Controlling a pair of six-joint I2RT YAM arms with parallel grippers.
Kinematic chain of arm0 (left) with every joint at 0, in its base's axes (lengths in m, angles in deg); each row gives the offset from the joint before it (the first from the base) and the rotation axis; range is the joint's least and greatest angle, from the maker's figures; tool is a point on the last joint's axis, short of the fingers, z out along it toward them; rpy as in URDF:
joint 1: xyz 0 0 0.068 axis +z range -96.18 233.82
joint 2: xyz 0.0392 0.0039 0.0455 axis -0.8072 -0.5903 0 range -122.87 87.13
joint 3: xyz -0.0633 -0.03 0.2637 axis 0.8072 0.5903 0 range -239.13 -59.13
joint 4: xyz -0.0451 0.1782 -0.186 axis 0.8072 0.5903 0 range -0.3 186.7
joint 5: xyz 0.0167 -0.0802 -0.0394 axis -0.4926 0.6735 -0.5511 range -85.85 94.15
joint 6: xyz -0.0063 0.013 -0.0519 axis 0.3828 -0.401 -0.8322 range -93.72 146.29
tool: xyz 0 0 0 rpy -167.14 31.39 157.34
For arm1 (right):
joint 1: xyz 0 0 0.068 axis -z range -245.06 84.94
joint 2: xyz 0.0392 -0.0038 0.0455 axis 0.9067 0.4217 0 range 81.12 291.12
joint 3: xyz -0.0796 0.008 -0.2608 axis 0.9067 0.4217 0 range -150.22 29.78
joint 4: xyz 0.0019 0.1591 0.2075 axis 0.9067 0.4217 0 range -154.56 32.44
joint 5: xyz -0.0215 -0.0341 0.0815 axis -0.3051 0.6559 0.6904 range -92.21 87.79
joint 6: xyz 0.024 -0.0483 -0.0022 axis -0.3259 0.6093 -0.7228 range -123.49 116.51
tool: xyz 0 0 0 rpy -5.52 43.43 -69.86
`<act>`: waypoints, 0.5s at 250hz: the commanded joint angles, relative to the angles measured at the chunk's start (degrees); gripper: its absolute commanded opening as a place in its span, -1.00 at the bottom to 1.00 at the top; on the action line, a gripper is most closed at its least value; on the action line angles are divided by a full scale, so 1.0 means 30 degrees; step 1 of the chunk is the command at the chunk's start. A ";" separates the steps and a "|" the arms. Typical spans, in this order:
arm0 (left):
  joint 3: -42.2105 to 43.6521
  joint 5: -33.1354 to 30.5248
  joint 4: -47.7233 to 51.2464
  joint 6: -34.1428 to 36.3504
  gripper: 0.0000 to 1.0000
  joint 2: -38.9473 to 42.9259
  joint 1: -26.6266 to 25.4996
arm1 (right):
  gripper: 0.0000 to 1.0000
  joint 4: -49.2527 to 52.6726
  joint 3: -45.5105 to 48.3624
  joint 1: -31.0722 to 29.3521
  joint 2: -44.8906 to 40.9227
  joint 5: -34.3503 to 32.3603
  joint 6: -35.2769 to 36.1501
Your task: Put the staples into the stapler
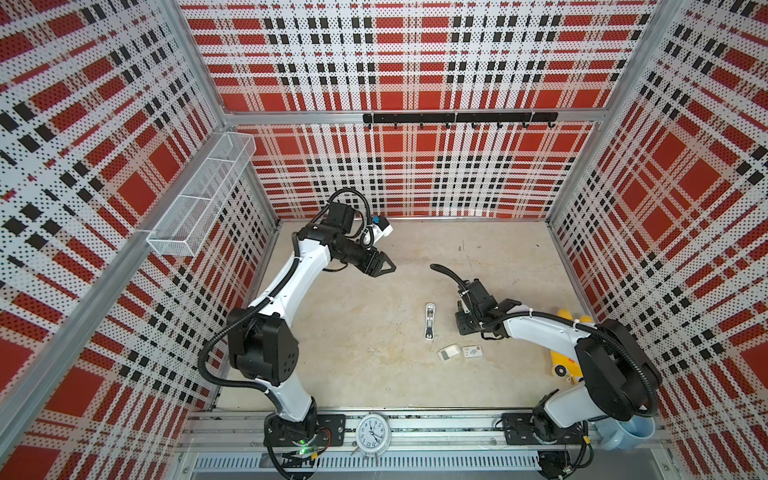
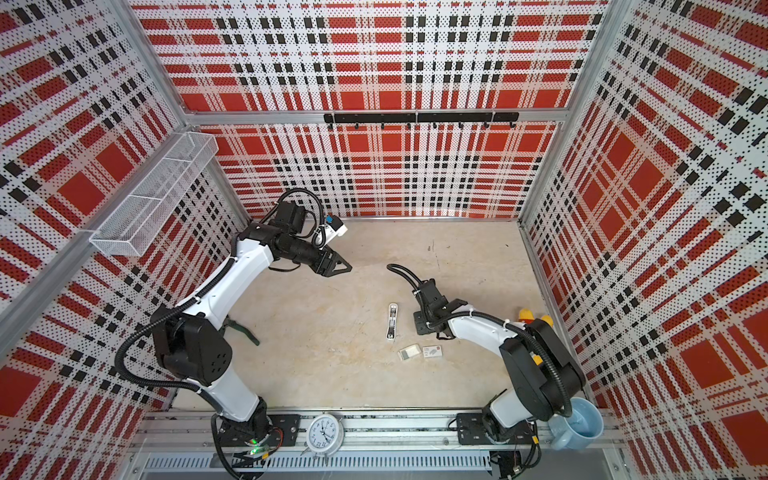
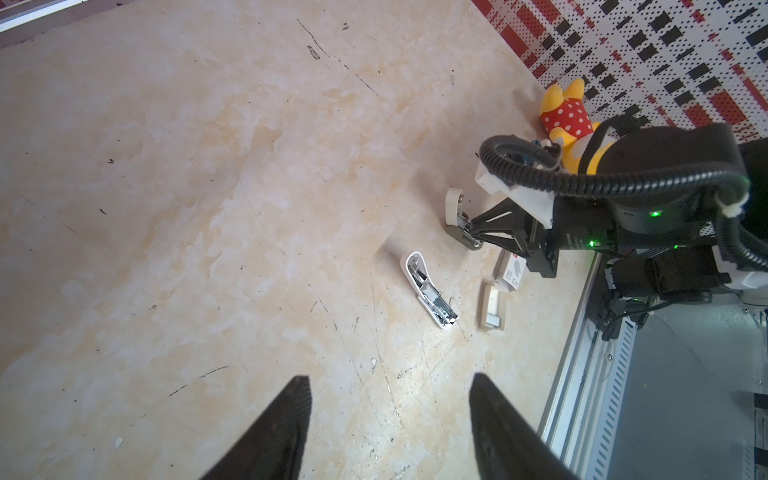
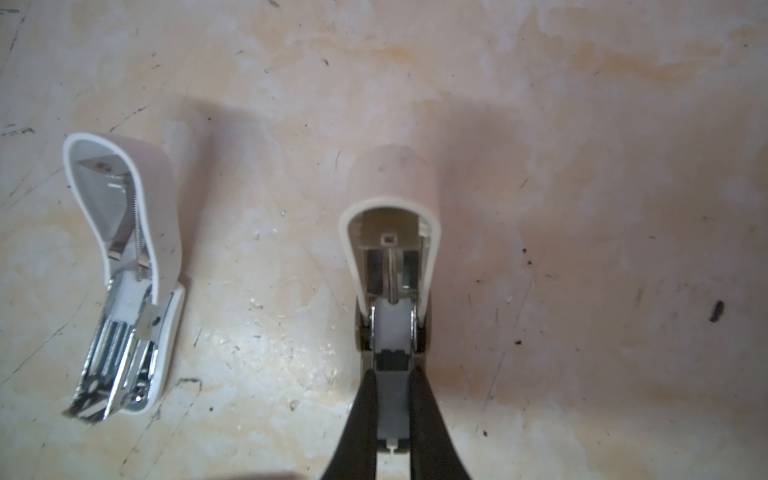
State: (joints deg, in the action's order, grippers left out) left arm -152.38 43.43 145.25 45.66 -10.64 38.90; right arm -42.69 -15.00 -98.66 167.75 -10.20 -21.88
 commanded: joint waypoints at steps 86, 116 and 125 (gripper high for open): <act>-0.0150 0.0385 0.0183 0.0001 0.27 0.0125 0.0166 | -0.74 -0.0757 0.0282 0.0068 0.0413 -0.0062 -0.0190; -0.0071 0.0381 0.0184 0.0034 0.27 0.0131 0.0150 | -0.74 -0.0815 0.0307 0.0073 0.0566 0.0011 -0.0226; -0.0077 0.0388 0.0182 0.0046 0.27 0.0130 0.0154 | -0.74 -0.0815 0.0308 0.0080 0.0595 -0.0003 -0.0227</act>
State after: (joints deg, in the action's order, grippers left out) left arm -152.38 43.78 145.25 45.68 -10.64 38.90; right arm -43.61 -14.86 -98.66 168.16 -10.24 -22.19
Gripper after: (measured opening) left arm 0.636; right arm 0.131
